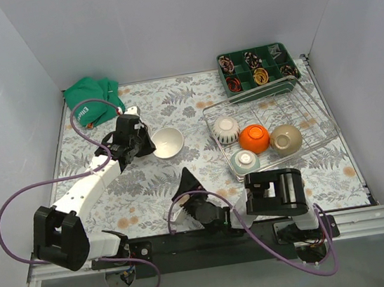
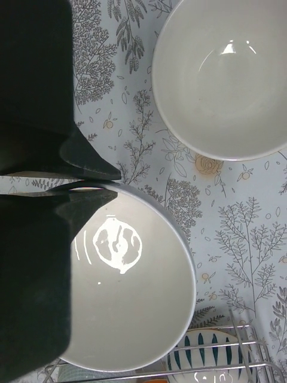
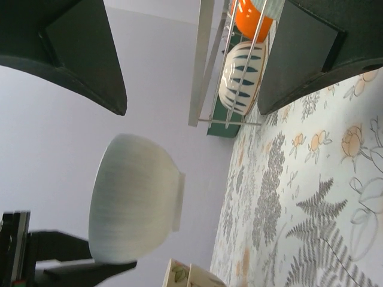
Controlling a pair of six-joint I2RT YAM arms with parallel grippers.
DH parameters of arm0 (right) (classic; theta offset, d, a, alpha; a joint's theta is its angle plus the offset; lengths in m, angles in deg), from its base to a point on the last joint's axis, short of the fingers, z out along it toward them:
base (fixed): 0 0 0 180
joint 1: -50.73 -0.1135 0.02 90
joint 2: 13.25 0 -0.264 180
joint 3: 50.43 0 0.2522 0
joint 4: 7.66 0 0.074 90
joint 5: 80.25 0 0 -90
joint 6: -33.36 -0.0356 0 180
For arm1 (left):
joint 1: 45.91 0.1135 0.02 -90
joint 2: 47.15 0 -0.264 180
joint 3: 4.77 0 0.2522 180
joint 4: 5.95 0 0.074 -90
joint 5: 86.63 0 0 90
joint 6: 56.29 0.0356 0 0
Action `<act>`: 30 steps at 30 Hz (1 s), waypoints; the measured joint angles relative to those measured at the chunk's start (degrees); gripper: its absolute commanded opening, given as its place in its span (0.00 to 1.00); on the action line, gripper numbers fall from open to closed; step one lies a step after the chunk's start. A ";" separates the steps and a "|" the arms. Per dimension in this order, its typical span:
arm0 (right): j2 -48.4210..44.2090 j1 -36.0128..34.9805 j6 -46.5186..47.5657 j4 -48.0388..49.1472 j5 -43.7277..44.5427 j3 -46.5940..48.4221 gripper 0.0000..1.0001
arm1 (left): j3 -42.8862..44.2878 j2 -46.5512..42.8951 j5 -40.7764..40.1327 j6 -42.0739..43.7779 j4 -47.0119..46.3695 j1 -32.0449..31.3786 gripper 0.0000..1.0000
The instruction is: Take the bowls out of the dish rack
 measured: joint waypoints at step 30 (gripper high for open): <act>-44.11 10.71 -74.44 -61.81 -14.64 7.34 0.99 | -0.13 0.59 -3.72 0.39 -2.78 -0.20 0.00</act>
